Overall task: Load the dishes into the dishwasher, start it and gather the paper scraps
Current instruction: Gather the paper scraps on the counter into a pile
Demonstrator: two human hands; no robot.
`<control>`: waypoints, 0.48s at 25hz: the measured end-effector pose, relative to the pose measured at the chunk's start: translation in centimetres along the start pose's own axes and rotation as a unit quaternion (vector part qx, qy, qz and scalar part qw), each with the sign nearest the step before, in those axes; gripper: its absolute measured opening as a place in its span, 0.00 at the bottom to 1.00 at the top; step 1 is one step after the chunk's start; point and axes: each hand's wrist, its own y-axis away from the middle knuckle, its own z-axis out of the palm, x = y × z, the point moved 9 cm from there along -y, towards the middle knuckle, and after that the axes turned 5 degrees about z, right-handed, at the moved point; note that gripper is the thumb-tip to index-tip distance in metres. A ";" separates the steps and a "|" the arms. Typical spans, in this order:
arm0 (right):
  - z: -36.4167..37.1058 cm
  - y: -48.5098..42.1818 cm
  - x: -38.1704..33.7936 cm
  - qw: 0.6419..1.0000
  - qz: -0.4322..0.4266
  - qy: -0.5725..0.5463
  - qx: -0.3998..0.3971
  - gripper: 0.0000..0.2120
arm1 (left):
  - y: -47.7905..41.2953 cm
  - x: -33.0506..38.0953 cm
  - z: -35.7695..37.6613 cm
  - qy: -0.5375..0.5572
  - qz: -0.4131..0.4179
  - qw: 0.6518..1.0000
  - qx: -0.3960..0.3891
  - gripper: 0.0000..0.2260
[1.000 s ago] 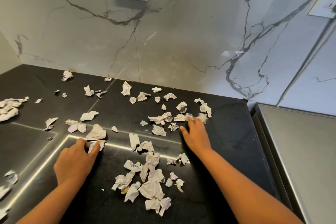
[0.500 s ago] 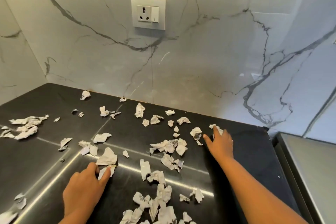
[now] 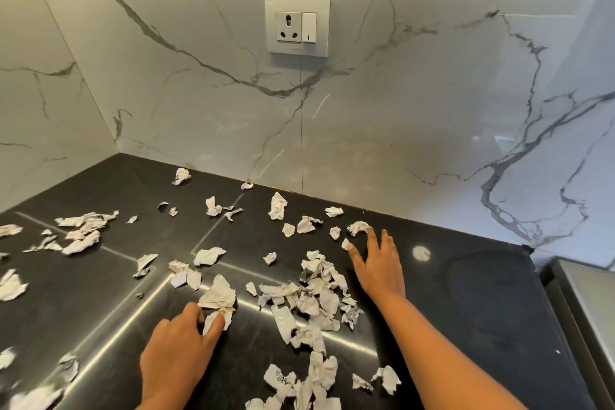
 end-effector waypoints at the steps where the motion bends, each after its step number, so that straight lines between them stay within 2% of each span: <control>1: 0.4 -0.7 -0.7 0.999 -0.014 0.035 -0.012 0.35 | 0.0 0.1 -0.1 0.000 0.001 1.000 0.002 0.17; 3: 1.7 -1.4 -2.3 0.992 -0.056 0.100 -0.051 0.34 | 0.0 0.1 -0.2 -0.003 0.000 1.000 0.005 0.17; 6: 4.0 -0.7 -4.5 0.963 -0.165 0.174 -0.121 0.35 | 0.0 0.2 -0.2 -0.009 -0.006 1.000 0.006 0.17; 9: 4.5 1.9 -6.3 0.947 -0.243 0.139 -0.157 0.48 | 0.0 0.1 -0.4 -0.016 -0.011 1.000 0.010 0.18; 12: 5.0 5.7 -7.0 0.943 -0.254 0.087 -0.195 0.41 | -0.1 0.2 -0.6 -0.019 -0.008 1.000 0.010 0.19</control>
